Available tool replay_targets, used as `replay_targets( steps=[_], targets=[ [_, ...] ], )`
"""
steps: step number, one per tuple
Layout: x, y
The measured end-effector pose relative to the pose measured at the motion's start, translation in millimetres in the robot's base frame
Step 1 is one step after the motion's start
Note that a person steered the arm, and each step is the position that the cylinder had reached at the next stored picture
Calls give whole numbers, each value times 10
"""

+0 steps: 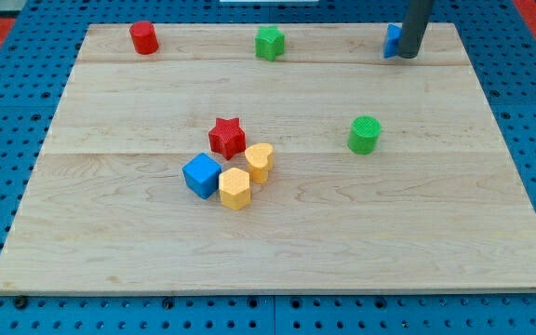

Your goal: Move blue cube towards center left

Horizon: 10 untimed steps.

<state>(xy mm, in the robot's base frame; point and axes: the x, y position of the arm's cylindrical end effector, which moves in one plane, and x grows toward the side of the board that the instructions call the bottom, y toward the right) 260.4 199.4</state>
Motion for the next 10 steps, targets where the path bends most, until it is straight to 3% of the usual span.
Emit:
replay_targets(
  steps=[1,2,3,5,6,7,9,10],
  targets=[
    [0,12],
    [280,13],
    [1139,-11],
    [2911,-625],
    [3006,-1960],
    [2719,-2730],
    [2400,-2584],
    [2150,-3594]
  ],
)
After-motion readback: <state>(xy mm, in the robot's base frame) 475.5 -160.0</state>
